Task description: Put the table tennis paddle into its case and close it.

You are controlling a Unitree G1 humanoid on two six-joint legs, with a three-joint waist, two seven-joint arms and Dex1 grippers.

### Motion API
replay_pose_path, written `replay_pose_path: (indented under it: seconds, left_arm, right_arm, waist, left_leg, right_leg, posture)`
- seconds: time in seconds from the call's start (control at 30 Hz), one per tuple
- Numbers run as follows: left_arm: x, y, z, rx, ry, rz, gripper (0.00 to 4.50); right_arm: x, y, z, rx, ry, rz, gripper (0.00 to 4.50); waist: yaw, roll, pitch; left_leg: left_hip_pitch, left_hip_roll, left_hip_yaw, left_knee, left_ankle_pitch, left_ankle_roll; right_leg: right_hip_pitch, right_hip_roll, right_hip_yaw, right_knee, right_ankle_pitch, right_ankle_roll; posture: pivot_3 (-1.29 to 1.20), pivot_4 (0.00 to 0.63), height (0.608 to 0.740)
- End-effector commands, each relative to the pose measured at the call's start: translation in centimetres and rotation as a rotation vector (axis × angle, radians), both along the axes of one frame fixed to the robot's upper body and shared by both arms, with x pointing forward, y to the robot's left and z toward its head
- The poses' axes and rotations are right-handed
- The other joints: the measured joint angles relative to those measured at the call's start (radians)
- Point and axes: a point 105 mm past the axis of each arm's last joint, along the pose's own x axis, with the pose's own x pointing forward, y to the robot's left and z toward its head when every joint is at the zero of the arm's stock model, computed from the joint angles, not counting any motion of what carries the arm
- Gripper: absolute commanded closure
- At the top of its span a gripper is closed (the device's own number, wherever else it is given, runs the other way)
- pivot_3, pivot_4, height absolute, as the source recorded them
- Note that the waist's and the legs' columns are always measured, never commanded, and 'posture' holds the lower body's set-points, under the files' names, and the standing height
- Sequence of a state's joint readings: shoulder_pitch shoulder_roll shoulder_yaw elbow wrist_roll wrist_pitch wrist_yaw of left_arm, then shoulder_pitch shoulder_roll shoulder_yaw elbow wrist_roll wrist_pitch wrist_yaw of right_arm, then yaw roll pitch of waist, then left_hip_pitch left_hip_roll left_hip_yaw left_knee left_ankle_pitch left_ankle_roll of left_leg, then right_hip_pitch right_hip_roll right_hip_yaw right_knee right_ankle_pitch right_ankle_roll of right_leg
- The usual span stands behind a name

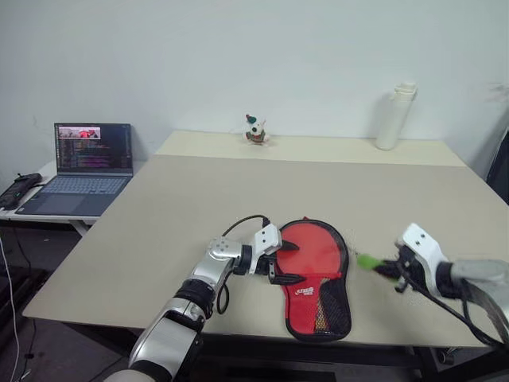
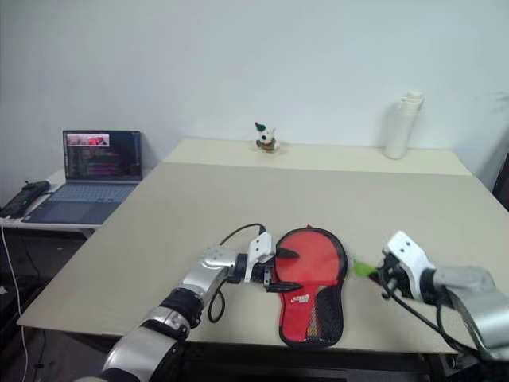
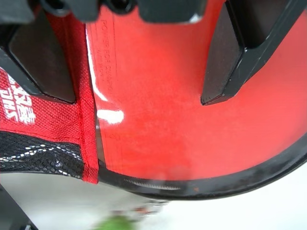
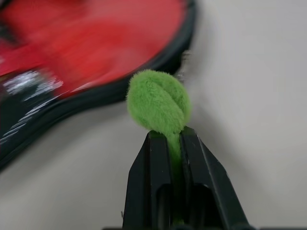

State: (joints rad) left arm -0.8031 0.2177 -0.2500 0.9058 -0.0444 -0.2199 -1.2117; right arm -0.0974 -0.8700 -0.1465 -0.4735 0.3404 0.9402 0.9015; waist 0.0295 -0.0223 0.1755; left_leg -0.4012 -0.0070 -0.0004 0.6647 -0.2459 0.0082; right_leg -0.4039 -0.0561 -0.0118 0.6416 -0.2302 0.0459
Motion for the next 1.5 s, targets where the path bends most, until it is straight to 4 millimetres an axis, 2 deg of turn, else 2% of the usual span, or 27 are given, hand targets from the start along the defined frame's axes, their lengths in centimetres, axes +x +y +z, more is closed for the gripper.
replay_pose_path:
  seconds: [0.03,0.1,0.23,0.43,0.6,0.83,0.97,1.03,1.1,1.23,1.3,1.37,1.5]
  left_arm:
    - [-1.2,0.1,-3.2,0.105,0.094,-0.018,0.00]
    - [-1.1,0.1,-3.2,0.106,0.093,-0.020,0.00]
    - [-1.2,-0.2,-3.1,0.108,0.091,-0.033,0.00]
    - [-1.1,-0.3,-3.1,0.113,0.089,-0.039,0.00]
    - [-1.1,-0.3,-3.0,0.115,0.086,-0.042,0.00]
    - [-1.1,-0.3,-3.0,0.113,0.082,-0.042,0.00]
    - [-1.1,-0.2,-2.9,0.112,0.079,-0.041,0.00]
    - [-1.0,0.0,-2.9,0.111,0.076,-0.038,0.00]
    - [-0.9,0.1,-2.6,0.106,0.070,-0.033,0.00]
    - [-0.7,0.8,-1.1,0.066,0.030,-0.039,0.00]
    - [-0.6,1.4,0.5,0.031,-0.009,-0.038,0.00]
    - [-0.4,2.5,2.9,-0.022,-0.065,-0.019,0.00]
    - [-0.8,4.4,7.1,-0.123,-0.118,0.072,0.00]
  right_arm:
    - [-3.3,1.3,0.6,0.025,0.065,0.105,4.49]
    - [-4.7,1.6,0.2,0.031,0.115,0.133,4.49]
    - [-9.3,3.0,-1.4,0.083,0.272,0.226,4.49]
    - [-12.9,5.5,-1.5,0.170,0.361,0.348,4.49]
    - [-13.0,6.9,-1.6,0.204,0.346,0.368,4.49]
    - [-12.0,7.3,-1.1,0.229,0.325,0.377,4.49]
    - [-11.9,7.4,0.1,0.260,0.307,0.407,3.32]
    - [-11.7,7.6,1.1,0.296,0.279,0.424,2.61]
    - [-10.9,7.5,1.9,0.310,0.232,0.418,2.61]
    - [-7.2,6.7,3.4,0.326,0.036,0.328,2.61]
    - [-4.9,6.1,4.5,0.331,-0.096,0.296,2.61]
    - [-2.3,5.4,5.3,0.329,-0.198,0.258,2.61]
    - [1.7,3.7,5.5,0.358,-0.244,0.187,2.61]
  waist:
    - [0.001,-0.001,0.000]
    - [0.001,-0.001,0.000]
    - [0.010,-0.001,-0.001]
    - [0.005,-0.001,-0.001]
    - [0.002,-0.004,-0.003]
    - [0.002,-0.004,-0.002]
    - [0.002,-0.004,-0.002]
    - [0.002,-0.004,-0.002]
    - [0.000,-0.004,-0.002]
    - [-0.005,-0.006,-0.002]
    - [-0.008,-0.006,-0.001]
    - [-0.020,-0.008,0.001]
    - [-0.029,-0.008,0.003]
  left_leg:
    - [0.000,0.000,0.000,0.000,0.000,0.000]
    - [0.000,0.000,0.000,0.000,0.000,0.000]
    - [0.000,0.000,-0.001,0.000,0.000,0.000]
    - [0.000,0.000,-0.001,-0.001,0.000,0.000]
    - [0.002,0.001,-0.003,-0.001,-0.001,0.000]
    - [0.001,0.001,-0.005,-0.002,-0.001,0.000]
    - [0.001,0.001,-0.005,-0.002,-0.001,0.001]
    - [0.001,0.001,-0.005,-0.002,-0.001,0.001]
    - [0.001,0.001,-0.005,-0.002,-0.001,0.001]
    - [0.002,0.001,-0.005,-0.002,-0.001,0.001]
    - [0.001,0.001,-0.005,-0.002,-0.001,0.000]
    - [0.001,0.002,-0.004,-0.004,-0.001,0.000]
    - [-0.008,0.004,-0.002,-0.004,-0.002,0.000]
  right_leg:
    - [0.000,0.000,0.000,0.000,0.000,0.000]
    - [0.001,0.000,0.000,0.000,0.000,0.000]
    - [0.001,-0.001,-0.002,-0.002,0.000,0.001]
    - [0.004,0.000,-0.002,-0.008,0.001,0.004]
    - [0.010,-0.001,-0.003,-0.014,0.000,0.001]
    - [0.010,-0.001,-0.005,-0.015,0.000,0.002]
    - [0.010,-0.001,-0.005,-0.015,0.001,0.002]
    - [0.010,-0.001,-0.005,-0.015,0.001,0.002]
    - [0.010,-0.001,-0.005,-0.015,0.001,0.002]
    - [0.010,-0.004,-0.005,-0.015,0.000,0.001]
    - [0.009,-0.004,-0.005,-0.015,0.000,0.001]
    - [0.007,-0.004,-0.004,-0.015,0.001,0.002]
    - [-0.005,0.000,-0.001,-0.012,0.004,0.002]
  posture:
    - [0.00,0.150,0.740]
    - [0.00,0.150,0.740]
    - [0.00,0.150,0.740]
    - [0.00,0.150,0.740]
    - [0.00,0.150,0.740]
    - [0.00,0.150,0.740]
    - [0.00,0.150,0.740]
    - [0.00,0.150,0.740]
    - [0.00,0.150,0.740]
    - [0.00,0.150,0.740]
    - [0.00,0.150,0.740]
    - [0.00,0.150,0.740]
    - [0.00,0.150,0.740]
